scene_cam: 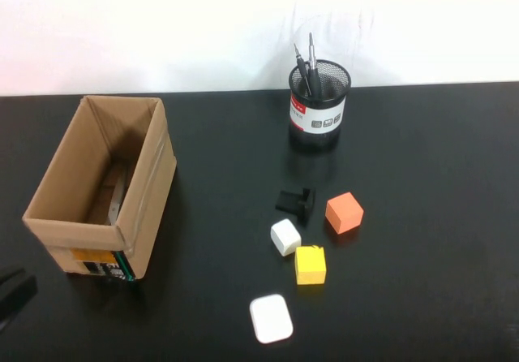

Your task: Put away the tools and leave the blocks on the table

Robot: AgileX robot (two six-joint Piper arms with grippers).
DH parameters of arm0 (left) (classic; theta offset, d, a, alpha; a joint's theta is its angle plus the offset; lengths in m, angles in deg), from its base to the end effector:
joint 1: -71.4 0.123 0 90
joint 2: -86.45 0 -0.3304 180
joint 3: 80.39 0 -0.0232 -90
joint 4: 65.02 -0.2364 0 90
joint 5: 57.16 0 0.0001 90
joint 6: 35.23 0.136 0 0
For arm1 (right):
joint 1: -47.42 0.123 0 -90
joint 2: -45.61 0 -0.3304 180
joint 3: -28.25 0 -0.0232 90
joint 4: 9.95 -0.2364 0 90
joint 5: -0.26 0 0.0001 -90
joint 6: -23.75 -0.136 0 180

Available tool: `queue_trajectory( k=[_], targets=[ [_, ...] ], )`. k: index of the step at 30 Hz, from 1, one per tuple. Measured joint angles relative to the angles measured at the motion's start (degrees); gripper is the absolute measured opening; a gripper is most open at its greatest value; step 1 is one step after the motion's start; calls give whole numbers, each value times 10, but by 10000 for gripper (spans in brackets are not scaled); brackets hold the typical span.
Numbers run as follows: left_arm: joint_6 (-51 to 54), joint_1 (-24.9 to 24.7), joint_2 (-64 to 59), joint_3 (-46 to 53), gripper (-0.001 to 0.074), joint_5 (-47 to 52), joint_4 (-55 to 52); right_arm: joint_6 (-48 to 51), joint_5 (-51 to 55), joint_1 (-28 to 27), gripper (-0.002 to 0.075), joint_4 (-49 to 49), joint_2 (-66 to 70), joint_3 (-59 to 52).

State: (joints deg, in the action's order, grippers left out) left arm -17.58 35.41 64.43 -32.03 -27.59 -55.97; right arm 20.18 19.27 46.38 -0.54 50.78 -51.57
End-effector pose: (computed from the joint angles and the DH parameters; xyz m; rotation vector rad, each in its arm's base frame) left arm 0.0280 -0.0334 0.3253 0.7352 1.5943 -0.4026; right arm 0.0362 -0.0079 0.1641 -0.0300 1.8122 -0.1273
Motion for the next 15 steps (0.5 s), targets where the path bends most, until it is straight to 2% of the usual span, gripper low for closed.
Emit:
queue_trajectory(
  k=[8, 15],
  targets=[
    [-1, 0, 0, 5, -3, -9, 0, 0, 0, 0, -6, 0, 0, 0],
    [-1, 0, 3, 86, -3, -116, -7, 0, 0, 0, -6, 0, 0, 0]
  ],
)
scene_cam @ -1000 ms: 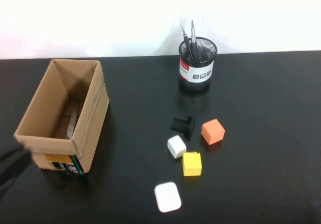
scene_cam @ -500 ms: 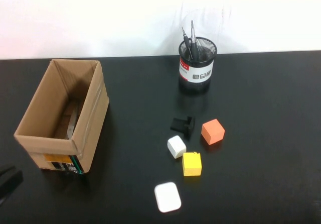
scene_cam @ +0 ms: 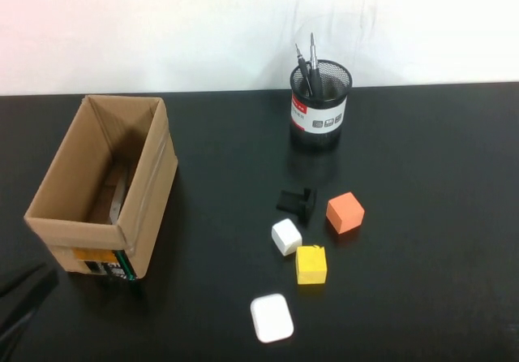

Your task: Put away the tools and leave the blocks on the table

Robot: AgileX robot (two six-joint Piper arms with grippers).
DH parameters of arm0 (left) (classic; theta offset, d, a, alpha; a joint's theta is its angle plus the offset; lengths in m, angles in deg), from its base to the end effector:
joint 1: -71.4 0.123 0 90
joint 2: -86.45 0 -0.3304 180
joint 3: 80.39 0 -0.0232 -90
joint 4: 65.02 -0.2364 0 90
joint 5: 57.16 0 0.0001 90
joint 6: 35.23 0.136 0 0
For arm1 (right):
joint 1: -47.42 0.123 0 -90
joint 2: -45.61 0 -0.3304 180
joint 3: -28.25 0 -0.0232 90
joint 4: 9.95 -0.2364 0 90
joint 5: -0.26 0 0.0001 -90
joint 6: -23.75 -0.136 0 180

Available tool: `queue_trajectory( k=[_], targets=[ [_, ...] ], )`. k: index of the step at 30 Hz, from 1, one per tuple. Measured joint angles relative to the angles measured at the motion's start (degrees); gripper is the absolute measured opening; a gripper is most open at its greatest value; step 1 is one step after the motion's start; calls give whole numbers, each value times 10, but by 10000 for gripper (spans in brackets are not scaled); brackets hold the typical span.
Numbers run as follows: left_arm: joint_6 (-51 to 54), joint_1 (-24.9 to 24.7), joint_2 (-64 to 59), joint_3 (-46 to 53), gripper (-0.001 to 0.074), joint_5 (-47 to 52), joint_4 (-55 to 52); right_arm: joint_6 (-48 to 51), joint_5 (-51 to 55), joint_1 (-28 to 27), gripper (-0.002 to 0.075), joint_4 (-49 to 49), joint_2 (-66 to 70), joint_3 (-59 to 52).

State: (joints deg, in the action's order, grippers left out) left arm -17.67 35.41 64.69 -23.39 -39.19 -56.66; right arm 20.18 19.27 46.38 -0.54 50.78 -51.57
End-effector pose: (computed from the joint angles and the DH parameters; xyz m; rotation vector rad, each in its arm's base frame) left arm 0.0413 -0.0375 0.2987 0.6897 1.5533 -0.3830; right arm 0.0362 -0.0079 0.1641 -0.0300 1.8122 -0.1273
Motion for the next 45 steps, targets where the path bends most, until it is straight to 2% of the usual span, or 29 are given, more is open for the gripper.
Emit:
queue_trajectory(
  k=[4, 7, 19, 29, 33, 45],
  targets=[
    [0, 32, 1, 60, -3, -108, -34, 0, 0, 0, -6, 0, 0, 0],
    [0, 67, 13, 91, -3, -136, -45, 0, 0, 0, -6, 0, 0, 0],
    [0, 199, 146, 191, -3, -136, -52, 0, 0, 0, -6, 0, 0, 0],
    [0, 331, 155, 224, -3, -127, -49, 0, 0, 0, -6, 0, 0, 0],
    [0, 348, 155, 228, -3, -113, -49, 0, 0, 0, -6, 0, 0, 0],
    [0, 348, 155, 228, -3, 20, -48, 0, 0, 0, -6, 0, 0, 0]
  ],
)
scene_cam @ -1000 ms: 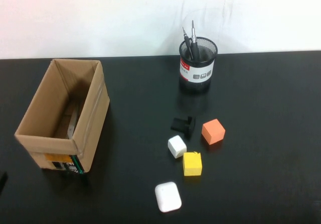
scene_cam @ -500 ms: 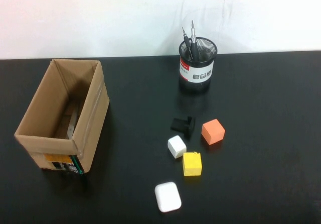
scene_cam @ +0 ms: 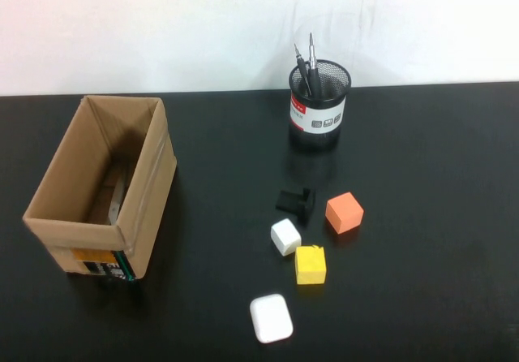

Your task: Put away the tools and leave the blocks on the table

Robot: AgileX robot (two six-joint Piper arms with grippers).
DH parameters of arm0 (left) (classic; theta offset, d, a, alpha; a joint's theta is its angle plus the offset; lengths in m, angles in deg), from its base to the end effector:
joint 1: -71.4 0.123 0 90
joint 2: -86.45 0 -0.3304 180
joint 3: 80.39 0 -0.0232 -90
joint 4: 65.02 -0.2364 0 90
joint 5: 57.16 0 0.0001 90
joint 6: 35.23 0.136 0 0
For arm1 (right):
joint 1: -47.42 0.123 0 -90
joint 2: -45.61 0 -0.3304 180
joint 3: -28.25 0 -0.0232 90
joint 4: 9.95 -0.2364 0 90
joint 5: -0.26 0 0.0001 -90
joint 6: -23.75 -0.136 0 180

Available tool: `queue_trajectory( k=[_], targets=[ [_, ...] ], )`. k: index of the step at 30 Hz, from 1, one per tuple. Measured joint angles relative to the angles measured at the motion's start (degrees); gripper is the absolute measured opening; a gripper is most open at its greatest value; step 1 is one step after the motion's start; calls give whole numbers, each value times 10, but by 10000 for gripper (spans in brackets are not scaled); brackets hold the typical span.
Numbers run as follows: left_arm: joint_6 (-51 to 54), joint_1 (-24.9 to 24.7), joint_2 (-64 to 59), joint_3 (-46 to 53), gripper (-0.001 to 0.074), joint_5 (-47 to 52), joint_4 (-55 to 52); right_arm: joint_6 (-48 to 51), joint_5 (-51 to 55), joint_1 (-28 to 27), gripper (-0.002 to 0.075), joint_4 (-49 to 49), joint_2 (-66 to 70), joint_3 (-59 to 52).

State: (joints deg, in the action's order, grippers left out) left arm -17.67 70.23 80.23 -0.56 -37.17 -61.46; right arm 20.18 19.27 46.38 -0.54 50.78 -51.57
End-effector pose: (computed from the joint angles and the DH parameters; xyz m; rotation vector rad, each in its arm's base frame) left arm 0.0364 -0.0036 0.1606 0.2626 1.8336 0.1390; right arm 0.0362 -0.0079 0.1641 -0.0300 1.8122 -0.1273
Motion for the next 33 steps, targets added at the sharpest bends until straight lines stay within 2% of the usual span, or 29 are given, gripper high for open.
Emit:
queue_trajectory(
  k=[14, 23, 33],
  targets=[
    [-20, -1, 0, 0, -3, 3, 5, 0, 0, 0, -6, 0, 0, 0],
    [-48, -50, 0, 0, -3, 3, 6, 0, 0, 0, -6, 0, 0, 0],
    [-48, -51, 0, 0, -4, 3, 6, 0, 0, 0, -6, 0, 0, 0]
  ],
)
